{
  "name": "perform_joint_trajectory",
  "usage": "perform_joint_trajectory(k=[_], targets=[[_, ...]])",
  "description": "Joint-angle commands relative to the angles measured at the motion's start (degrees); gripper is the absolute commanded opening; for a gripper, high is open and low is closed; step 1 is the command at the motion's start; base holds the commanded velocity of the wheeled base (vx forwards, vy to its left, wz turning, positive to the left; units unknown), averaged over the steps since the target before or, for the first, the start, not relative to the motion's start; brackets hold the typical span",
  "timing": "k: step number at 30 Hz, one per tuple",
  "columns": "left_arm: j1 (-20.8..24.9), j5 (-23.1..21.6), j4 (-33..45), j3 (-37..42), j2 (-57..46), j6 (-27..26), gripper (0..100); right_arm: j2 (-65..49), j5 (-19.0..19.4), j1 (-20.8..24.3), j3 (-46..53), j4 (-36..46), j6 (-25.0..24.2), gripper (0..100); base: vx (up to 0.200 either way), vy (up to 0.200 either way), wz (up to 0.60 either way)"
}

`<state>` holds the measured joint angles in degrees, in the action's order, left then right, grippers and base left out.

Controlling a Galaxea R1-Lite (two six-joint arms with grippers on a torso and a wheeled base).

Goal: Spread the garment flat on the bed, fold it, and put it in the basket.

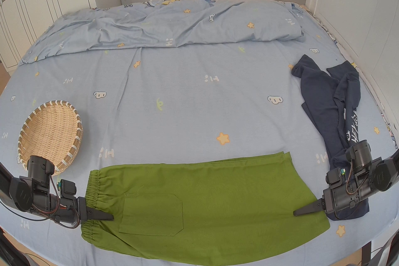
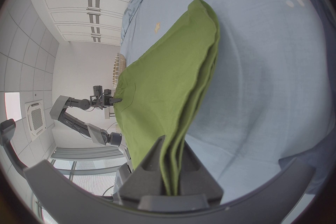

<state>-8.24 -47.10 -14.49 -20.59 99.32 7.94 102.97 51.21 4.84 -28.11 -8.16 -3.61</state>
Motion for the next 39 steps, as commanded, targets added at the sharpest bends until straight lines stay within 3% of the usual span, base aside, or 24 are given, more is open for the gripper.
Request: perform_joint_trajectory(k=[1,2,8,13,16,18,22,28,34,37,39], targets=[[-0.02,1.05,-0.36,0.73,0.09,-0.03,0,1.53,0.12,0.43,0.43,-0.72,0.18,0,0.000,0.000,0.00],[-0.02,1.75,-0.36,0.64,0.26,-0.03,0,2.41,0.12,0.43,0.07,-1.25,0.00,100,0.000,0.000,0.00],[-0.55,2.10,-0.18,0.38,-0.44,0.06,0,2.85,0.03,0.08,-0.19,-1.60,-0.17,100,0.000,0.000,0.00],[-5.03,2.90,1.14,-0.68,-5.54,0.33,0,2.06,-0.06,-1.50,-0.19,-3.18,-0.26,100,0.000,0.000,0.00],[-6.70,5.80,3.33,-2.17,-9.49,0.24,0,-0.85,0.03,-3.35,-0.98,-3.62,-0.43,100,0.000,0.000,0.00],[-8.02,10.01,6.23,-4.55,-13.62,0.06,0,-4.89,-0.06,-4.40,-3.09,-2.92,-2.28,100,0.000,0.000,0.00],[-10.04,10.45,13.18,-8.85,-17.49,-0.64,0,-10.60,-0.32,-4.49,-5.37,-3.09,-8.08,100,0.000,0.000,0.00],[-9.16,13.62,29.52,-18.79,-21.01,-5.12,0,-14.73,-0.76,-4.22,-8.36,-2.83,-9.40,100,0.000,0.000,0.00],[-3.27,20.56,38.58,-27.05,-24.08,-5.91,0,-16.84,-1.03,-3.96,-8.63,-0.46,-9.75,100,0.000,0.000,0.00],[4.11,23.29,41.74,-30.21,-24.87,-3.63,0,-17.98,-1.12,-4.22,-8.71,0.25,-9.75,100,0.000,0.000,0.00],[12.46,27.07,41.39,-31.44,-24.79,0.94,0,-18.86,-1.12,-4.49,-9.33,0.95,-9.75,100,0.000,0.000,0.00]])
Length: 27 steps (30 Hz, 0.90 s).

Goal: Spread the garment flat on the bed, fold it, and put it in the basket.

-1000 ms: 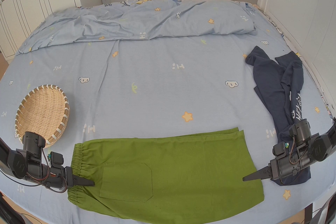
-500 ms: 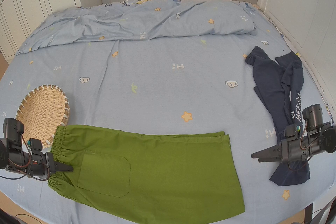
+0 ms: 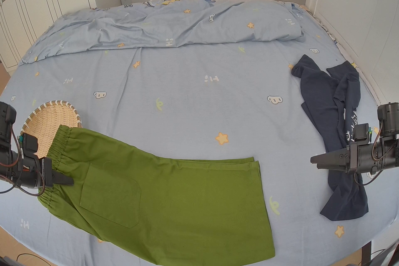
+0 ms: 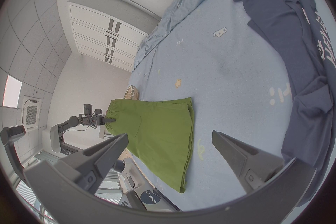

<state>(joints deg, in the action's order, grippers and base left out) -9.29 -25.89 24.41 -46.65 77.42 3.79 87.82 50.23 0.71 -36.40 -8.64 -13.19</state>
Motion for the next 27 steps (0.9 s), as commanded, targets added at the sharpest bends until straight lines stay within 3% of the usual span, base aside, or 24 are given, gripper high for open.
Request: perform_joint_trajectory(k=[1,7,10,17,27], targets=[[16.94,7.96,2.49,-6.08,-2.80,7.28,0,-3.97,-0.13,-0.36,-1.13,1.96,-0.17,100,0.000,0.000,0.00],[34.51,20.09,1.43,-10.30,-0.96,16.78,0,-4.41,-0.22,-0.36,-1.66,3.11,-0.17,100,0.000,0.000,0.00],[39.44,21.59,0.73,-12.58,0.27,19.06,0,-4.41,-0.22,-0.27,-1.57,3.11,-0.17,100,0.000,0.000,0.00],[47.96,22.03,-0.32,-17.16,6.78,21.61,0,-4.32,-0.22,-0.27,-1.48,3.11,-0.17,100,0.000,0.000,0.00],[55.34,22.20,-6.74,-17.16,15.39,23.10,0,-3.80,-0.30,-0.36,-1.48,3.02,0.01,100,0.000,0.000,0.00]])
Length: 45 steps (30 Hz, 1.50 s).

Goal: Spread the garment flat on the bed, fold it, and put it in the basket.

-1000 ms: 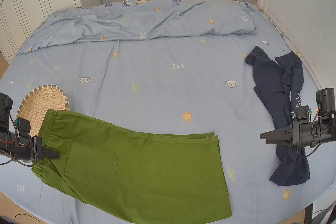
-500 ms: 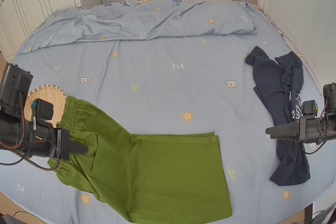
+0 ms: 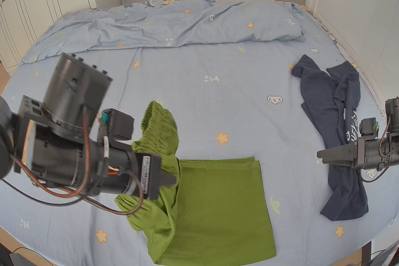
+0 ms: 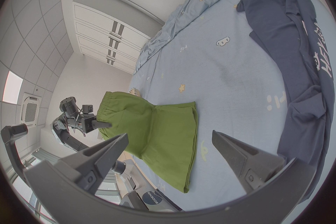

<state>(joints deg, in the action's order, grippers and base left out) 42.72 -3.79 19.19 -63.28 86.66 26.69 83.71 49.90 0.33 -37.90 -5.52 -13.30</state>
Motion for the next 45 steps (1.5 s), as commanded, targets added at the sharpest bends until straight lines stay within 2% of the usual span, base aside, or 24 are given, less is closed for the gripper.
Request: perform_joint_trajectory(k=[1,7,15,22,23,27,31,32,33,34,38,39,40,41,42,44,45], targets=[[3.87,0.10,-1.70,-0.53,6.41,0.12,0,0.40,-0.06,0.02,0.11,-0.10,0.20,100,0.000,0.000,0.00],[7.38,0.19,-3.10,-0.79,7.56,0.03,0,1.01,-0.15,0.02,0.28,-0.37,0.38,100,0.000,0.000,0.00],[7.82,0.01,-7.23,-0.53,11.34,0.30,0,2.07,-0.15,0.02,0.37,-0.45,0.47,100,0.000,0.000,0.00],[10.46,-0.08,-9.61,-0.53,14.24,2.06,0,2.16,-0.06,0.11,0.28,-0.45,0.47,100,0.000,0.000,0.00],[10.99,-0.08,-10.57,-0.44,14.67,2.41,100,2.16,-0.06,0.20,0.37,-0.45,0.47,100,0.000,0.000,0.00],[12.13,-0.25,-14.71,0.53,15.38,3.64,100,2.24,-0.06,0.29,0.37,-0.45,0.47,100,0.000,0.000,0.00],[12.39,-1.66,-22.26,2.11,16.17,10.14,100,2.24,-0.06,0.29,0.37,-0.45,0.47,100,0.000,0.000,0.00],[12.39,-1.66,-22.26,2.11,16.17,10.14,100,2.24,-0.06,0.29,0.37,-0.45,0.47,100,0.000,0.000,0.00],[11.42,-4.65,-26.83,4.48,16.08,14.18,100,2.16,0.03,0.20,0.37,-0.45,0.47,100,0.000,0.000,0.00],[10.46,-6.23,-28.68,5.71,15.73,15.33,100,2.24,0.03,0.20,0.37,-0.45,0.38,100,0.000,0.000,0.00],[3.16,-13.08,-34.39,11.60,13.44,17.00,100,2.16,0.03,0.46,0.37,-0.37,0.38,100,0.000,0.000,0.00],[0.09,-15.11,-35.10,13.27,13.09,17.00,100,2.07,0.03,0.64,0.37,-0.37,0.38,100,0.000,0.000,0.00],[0.09,-15.11,-35.10,13.27,13.09,17.00,100,2.07,0.03,0.64,0.37,-0.37,0.38,100,0.000,0.000,0.00],[-5.80,-18.53,-35.36,16.26,13.18,16.82,100,1.80,0.03,0.81,0.37,-0.28,0.38,100,0.000,0.000,0.00],[-8.70,-20.38,-35.45,18.11,13.27,16.56,100,1.72,0.03,0.81,0.37,-0.19,0.29,100,0.000,0.000,0.00],[-13.71,-23.37,-35.80,21.80,13.44,15.94,100,1.54,0.11,0.81,0.46,-0.19,0.29,100,0.000,0.000,0.00],[-13.71,-23.37,-35.80,21.80,13.44,15.94,100,1.54,0.11,0.81,0.46,-0.19,0.29,100,0.000,0.000,0.00]])
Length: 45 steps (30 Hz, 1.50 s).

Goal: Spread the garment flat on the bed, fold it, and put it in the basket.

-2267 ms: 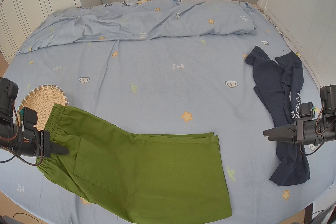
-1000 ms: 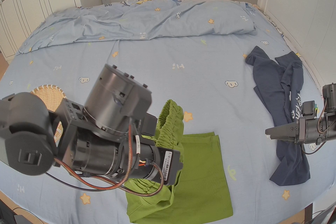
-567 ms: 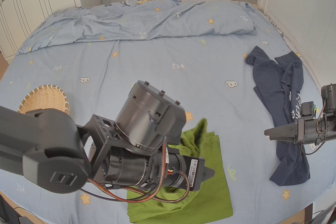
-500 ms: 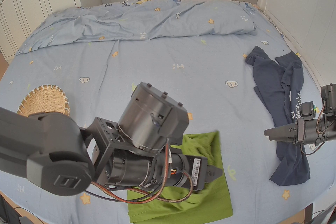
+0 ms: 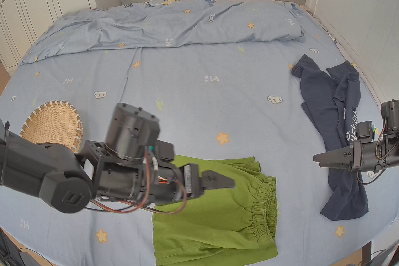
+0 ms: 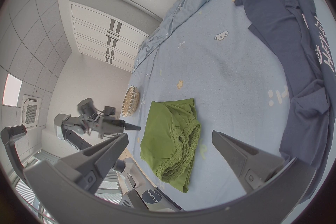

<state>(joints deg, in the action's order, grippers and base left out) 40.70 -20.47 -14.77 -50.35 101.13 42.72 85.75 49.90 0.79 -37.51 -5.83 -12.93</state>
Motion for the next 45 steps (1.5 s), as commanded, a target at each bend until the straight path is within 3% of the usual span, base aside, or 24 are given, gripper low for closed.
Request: perform_joint_trajectory(k=[1,6,15,22,40,41,45], targets=[[-17.33,-9.41,-3.24,11.85,0.03,-1.50,100,-0.49,0.11,0.44,0.07,0.20,-0.07,100,0.000,0.000,0.00],[-25.59,-16.01,-8.87,15.54,3.81,-7.82,100,-0.49,0.11,0.70,0.51,0.20,-0.07,100,0.000,0.000,0.00],[-25.68,-16.53,-9.92,16.07,7.85,-9.84,100,-0.67,0.11,1.05,0.60,0.11,-0.07,100,0.000,0.000,0.00],[-21.54,-16.53,-10.10,15.45,10.66,-10.99,100,-0.58,0.11,0.97,0.51,0.11,-0.07,100,0.000,0.000,0.00],[-10.82,-16.53,-20.47,16.60,16.03,-10.46,100,-0.58,0.11,0.97,0.68,-0.06,0.01,100,0.000,0.000,0.00],[-10.56,-16.53,-20.91,16.51,16.20,-10.37,0,-0.58,0.11,0.97,0.68,-0.06,0.01,100,0.000,0.000,0.00],[-10.73,-16.45,-21.52,16.51,16.38,-10.02,0,-0.58,0.11,0.97,0.68,-0.06,0.01,100,0.000,0.000,0.00]])
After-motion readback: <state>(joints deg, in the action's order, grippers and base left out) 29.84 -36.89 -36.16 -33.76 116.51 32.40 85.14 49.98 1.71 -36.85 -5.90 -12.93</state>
